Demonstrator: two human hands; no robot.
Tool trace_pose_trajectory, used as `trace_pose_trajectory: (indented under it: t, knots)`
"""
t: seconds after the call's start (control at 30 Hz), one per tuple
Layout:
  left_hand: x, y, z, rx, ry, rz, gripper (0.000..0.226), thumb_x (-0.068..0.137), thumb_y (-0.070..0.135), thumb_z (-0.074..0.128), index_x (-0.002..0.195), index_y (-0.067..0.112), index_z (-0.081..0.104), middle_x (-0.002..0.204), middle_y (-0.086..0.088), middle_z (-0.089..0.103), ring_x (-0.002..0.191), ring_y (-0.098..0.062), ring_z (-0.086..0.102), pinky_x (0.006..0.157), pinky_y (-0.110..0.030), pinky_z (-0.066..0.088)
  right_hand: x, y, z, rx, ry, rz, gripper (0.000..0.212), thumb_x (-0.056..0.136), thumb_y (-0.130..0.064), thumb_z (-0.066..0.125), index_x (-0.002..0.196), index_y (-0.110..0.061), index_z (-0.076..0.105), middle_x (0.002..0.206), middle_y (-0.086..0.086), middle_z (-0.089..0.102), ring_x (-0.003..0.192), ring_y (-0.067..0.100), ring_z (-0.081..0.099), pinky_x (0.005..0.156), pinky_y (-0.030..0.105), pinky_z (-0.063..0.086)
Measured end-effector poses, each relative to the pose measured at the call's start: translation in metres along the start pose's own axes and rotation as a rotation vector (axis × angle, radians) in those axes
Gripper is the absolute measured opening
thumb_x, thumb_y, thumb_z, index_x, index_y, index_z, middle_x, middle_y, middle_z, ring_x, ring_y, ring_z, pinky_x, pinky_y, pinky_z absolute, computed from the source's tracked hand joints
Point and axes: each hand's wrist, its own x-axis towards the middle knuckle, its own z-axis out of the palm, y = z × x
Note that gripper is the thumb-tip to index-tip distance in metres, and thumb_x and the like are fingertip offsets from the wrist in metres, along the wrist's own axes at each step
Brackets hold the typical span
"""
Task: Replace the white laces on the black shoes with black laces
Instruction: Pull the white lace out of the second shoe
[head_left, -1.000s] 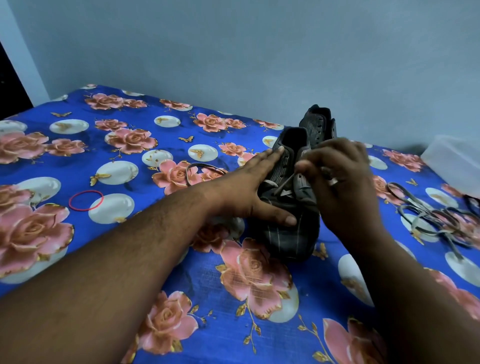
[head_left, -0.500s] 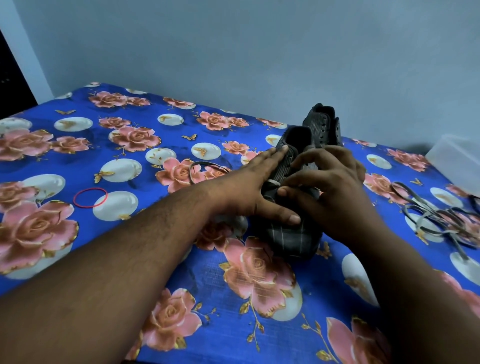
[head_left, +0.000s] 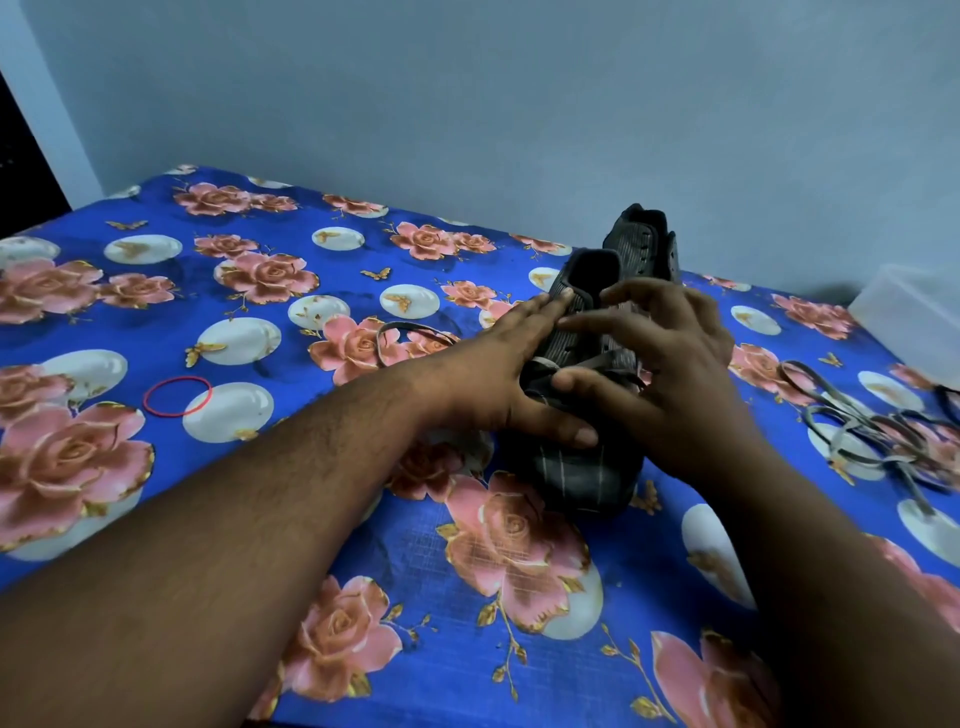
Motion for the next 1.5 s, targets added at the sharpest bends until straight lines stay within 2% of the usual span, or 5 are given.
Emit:
trace_pose_trajectory:
  t: [0.3, 0.43, 0.73, 1.2, 1.5]
  knots:
    - [-0.0024, 0.0045, -0.0015, -0.016, -0.012, -0.009, 0.14, 0.053, 0.068, 0.079, 0.159, 0.044, -0.009, 0.168, 0.016, -0.011, 0.149, 0.004, -0.01, 0.118, -0.021, 0.004, 0.0026, 0.0, 0.0036, 0.076, 0.147, -0.112, 0.023, 0.091, -0.047, 0.065, 0.09, -0.027, 0.076, 0.107, -0.008, 0.063, 0.114, 0.028, 0.05, 0.095, 0.049, 0.039]
    - [-0.002, 0.0047, -0.0013, -0.003, 0.0, -0.005, 0.142, 0.048, 0.071, 0.076, 0.159, 0.043, -0.009, 0.168, 0.015, -0.01, 0.145, 0.009, -0.009, 0.117, -0.02, 0.003, 0.0034, -0.0038, -0.0017, 0.197, 0.324, -0.022, 0.013, 0.097, -0.029, 0.065, 0.093, -0.017, 0.07, 0.102, -0.007, 0.057, 0.105, 0.022, 0.05, 0.092, 0.026, 0.037]
    - [-0.0018, 0.0022, -0.0014, 0.005, -0.003, -0.006, 0.136, 0.061, 0.063, 0.085, 0.158, 0.044, -0.009, 0.168, 0.015, -0.01, 0.152, 0.0, -0.008, 0.122, -0.025, 0.006, -0.0008, 0.0007, 0.0031, 0.058, -0.059, 0.052, 0.041, 0.076, -0.076, 0.058, 0.104, -0.049, 0.073, 0.13, -0.015, 0.051, 0.131, 0.021, 0.036, 0.106, 0.05, 0.033]
    - [-0.0015, 0.0035, -0.0017, 0.005, 0.007, 0.0, 0.138, 0.059, 0.062, 0.085, 0.159, 0.042, -0.008, 0.169, 0.014, -0.009, 0.151, 0.003, -0.01, 0.125, -0.027, 0.005, 0.0023, -0.0041, 0.0027, 0.332, 0.24, 0.028, 0.001, 0.095, -0.03, 0.064, 0.096, -0.03, 0.064, 0.108, -0.004, 0.055, 0.115, 0.026, 0.051, 0.099, 0.039, 0.043]
    - [0.0004, 0.0005, 0.0004, -0.007, 0.0, -0.006, 0.138, 0.058, 0.065, 0.085, 0.158, 0.045, -0.009, 0.169, 0.014, -0.009, 0.151, 0.002, -0.009, 0.122, -0.025, 0.005, -0.0002, -0.0004, 0.0042, 0.031, -0.082, 0.058, 0.04, 0.075, -0.076, 0.057, 0.1, -0.05, 0.072, 0.135, -0.015, 0.049, 0.135, 0.024, 0.033, 0.106, 0.047, 0.029]
